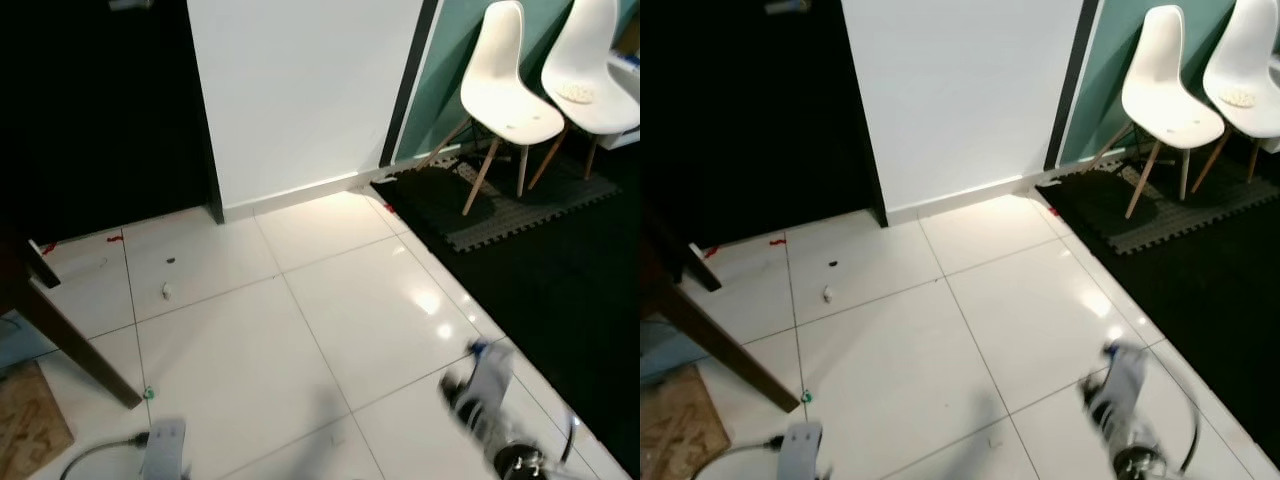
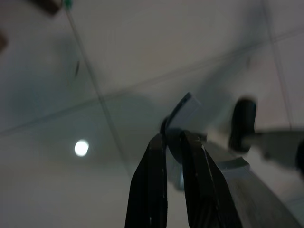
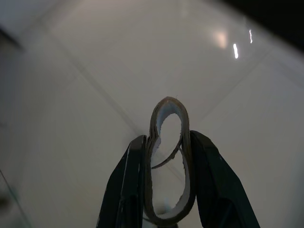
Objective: Picking trash to rubbish bin
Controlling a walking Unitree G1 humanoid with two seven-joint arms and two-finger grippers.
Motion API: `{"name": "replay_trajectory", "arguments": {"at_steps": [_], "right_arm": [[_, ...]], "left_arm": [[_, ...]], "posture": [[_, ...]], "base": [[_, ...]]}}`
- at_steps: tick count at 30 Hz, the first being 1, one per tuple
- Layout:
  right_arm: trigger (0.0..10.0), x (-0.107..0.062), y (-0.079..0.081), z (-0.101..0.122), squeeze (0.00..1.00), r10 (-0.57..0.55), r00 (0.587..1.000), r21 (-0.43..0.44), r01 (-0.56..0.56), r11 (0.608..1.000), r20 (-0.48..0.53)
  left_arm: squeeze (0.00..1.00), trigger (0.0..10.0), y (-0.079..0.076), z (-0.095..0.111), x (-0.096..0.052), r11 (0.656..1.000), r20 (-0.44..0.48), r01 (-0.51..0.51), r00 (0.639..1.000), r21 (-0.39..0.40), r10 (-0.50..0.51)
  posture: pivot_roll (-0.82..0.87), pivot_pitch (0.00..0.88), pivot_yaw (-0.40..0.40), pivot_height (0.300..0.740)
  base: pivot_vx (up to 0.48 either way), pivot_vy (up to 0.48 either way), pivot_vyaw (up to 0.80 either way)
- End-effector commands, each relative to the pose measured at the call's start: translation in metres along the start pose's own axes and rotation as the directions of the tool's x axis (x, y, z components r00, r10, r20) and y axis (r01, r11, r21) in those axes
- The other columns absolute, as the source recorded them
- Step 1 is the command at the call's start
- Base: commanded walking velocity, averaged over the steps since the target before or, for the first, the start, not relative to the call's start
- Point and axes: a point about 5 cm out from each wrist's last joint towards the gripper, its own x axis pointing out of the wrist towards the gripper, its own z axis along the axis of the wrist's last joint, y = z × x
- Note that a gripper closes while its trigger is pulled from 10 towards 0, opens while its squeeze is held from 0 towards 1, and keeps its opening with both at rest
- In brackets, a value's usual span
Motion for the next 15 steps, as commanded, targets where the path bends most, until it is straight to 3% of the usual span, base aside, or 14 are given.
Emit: {"name": "replay_trajectory", "arguments": {"at_steps": [1,2,3,5,8,10,11,14,15], "right_arm": [[10.0,0.001,0.002,0.012,0.0,0.065,0.996,0.079,-0.07,0.994,0.062],[10.0,0.001,0.002,0.012,0.0,0.065,0.996,0.079,-0.07,0.994,0.062],[10.0,0.005,0.011,0.041,0.0,0.147,0.975,0.096,-0.164,0.982,0.164],[10.0,0.007,0.021,0.06,0.0,0.216,0.951,0.083,-0.239,0.968,0.222],[10.0,0.008,0.026,0.069,0.0,0.256,0.933,0.071,-0.282,0.957,0.252],[10.0,0.007,0.036,0.085,0.0,0.32,0.897,0.055,-0.352,0.934,0.305],[10.0,0.007,0.036,0.085,0.0,0.32,0.897,0.055,-0.352,0.934,0.305],[10.0,0.006,0.051,0.105,0.0,0.393,0.842,0.025,-0.432,0.902,0.371],[10.0,0.006,0.051,0.105,0.0,0.393,0.842,0.025,-0.432,0.902,0.371]], "left_arm": [[0.0,10.0,0.007,0.033,0.002,0.999,0.122,0.002,0.992,-0.033,0.002],[0.0,10.0,0.007,0.033,0.002,0.999,0.122,0.002,0.992,-0.033,0.002],[0.0,10.0,0.007,0.068,0.003,0.999,0.245,0.032,0.969,-0.039,-0.021],[0.0,10.0,0.006,0.091,0.002,0.997,0.321,0.064,0.946,-0.042,-0.047],[0.0,10.0,0.005,0.102,0.001,0.995,0.358,0.085,0.932,-0.048,-0.063],[0.0,10.0,-0.002,0.126,-0.002,0.987,0.445,0.157,0.887,-0.039,-0.123],[0.0,10.0,-0.002,0.126,-0.002,0.987,0.445,0.157,0.887,-0.039,-0.123],[0.0,10.0,-0.02,0.155,-0.008,0.961,0.544,0.275,0.804,0.02,-0.241],[0.0,10.0,-0.02,0.155,-0.008,0.961,0.544,0.275,0.804,0.02,-0.241]], "posture": [[0.08,0.094,-0.028,0.74],[0.08,0.094,-0.028,0.74],[0.08,0.096,-0.03,0.74],[0.08,0.097,-0.033,0.74],[0.08,0.097,-0.033,0.74],[0.08,0.104,-0.041,0.74],[0.08,0.104,-0.041,0.74],[0.08,0.106,-0.043,0.74],[0.08,0.106,-0.043,0.74]], "base": [[0.0,0.0,-0.8],[0.0,0.0,-0.8],[0.0,0.0,-0.8],[0.0,0.0,-0.8],[0.0,0.0,-0.8],[0.0,0.0,-0.8],[0.0,0.0,-0.8],[0.0,0.0,-0.8],[0.0,0.0,-0.8]]}}
